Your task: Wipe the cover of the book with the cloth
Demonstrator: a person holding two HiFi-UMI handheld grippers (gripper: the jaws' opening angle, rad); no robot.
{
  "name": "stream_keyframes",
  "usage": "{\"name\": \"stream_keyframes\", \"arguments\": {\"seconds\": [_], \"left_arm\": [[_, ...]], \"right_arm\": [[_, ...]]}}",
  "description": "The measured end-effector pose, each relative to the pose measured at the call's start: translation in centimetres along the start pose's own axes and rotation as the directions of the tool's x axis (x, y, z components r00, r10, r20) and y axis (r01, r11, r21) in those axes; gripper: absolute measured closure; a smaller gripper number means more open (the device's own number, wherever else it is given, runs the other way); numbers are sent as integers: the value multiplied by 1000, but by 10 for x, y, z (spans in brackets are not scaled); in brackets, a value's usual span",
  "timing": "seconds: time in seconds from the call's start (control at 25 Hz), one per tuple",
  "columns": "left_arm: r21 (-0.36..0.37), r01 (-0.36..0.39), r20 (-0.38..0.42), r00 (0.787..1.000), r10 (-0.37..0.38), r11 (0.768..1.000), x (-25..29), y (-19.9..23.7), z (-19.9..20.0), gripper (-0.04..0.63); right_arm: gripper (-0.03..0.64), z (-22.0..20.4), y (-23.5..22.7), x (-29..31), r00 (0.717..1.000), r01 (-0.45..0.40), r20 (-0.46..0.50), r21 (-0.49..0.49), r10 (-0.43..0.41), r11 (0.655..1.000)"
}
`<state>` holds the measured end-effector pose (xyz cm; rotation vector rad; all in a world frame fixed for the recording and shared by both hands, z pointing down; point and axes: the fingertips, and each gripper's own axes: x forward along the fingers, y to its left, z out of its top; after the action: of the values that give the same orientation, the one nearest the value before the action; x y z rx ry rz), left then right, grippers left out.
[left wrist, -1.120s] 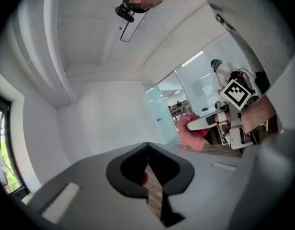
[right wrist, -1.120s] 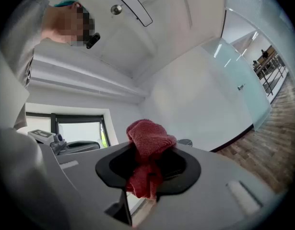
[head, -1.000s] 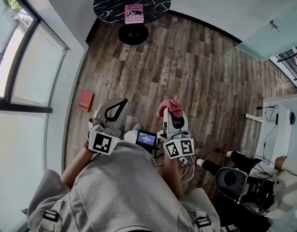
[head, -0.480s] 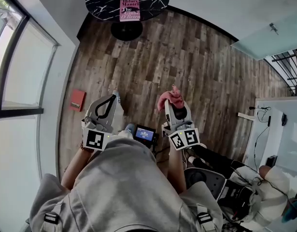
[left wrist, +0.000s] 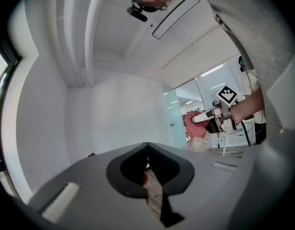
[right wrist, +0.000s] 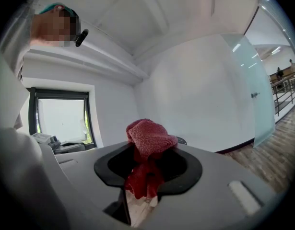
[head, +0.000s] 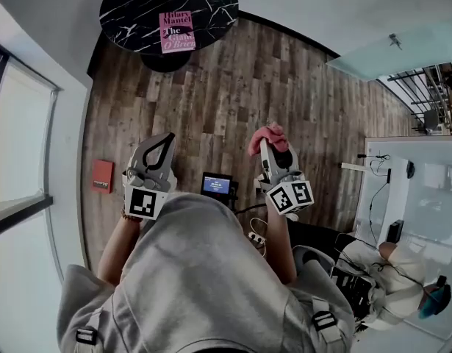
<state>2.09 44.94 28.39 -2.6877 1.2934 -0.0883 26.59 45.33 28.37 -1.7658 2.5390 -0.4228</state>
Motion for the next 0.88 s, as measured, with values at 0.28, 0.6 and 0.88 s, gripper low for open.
{"name": "stream_keyframes", "arguments": {"seconds": [0.28, 0.6, 0.88], "left_arm": [[-14, -15, -59, 998, 14, 1000, 24, 93, -35, 595], [-72, -72, -203, 978, 56, 995, 53, 161, -99, 511], [-31, 54, -312, 948, -61, 998, 133, 212, -147, 418]], "right_arm": [[457, 25, -7, 102, 1000, 23, 9, 36, -23, 999], [457, 3, -17, 223, 996, -17, -88, 26, 20, 1000], [459, -17, -67, 346, 997, 17, -74, 108, -9, 994]]}}
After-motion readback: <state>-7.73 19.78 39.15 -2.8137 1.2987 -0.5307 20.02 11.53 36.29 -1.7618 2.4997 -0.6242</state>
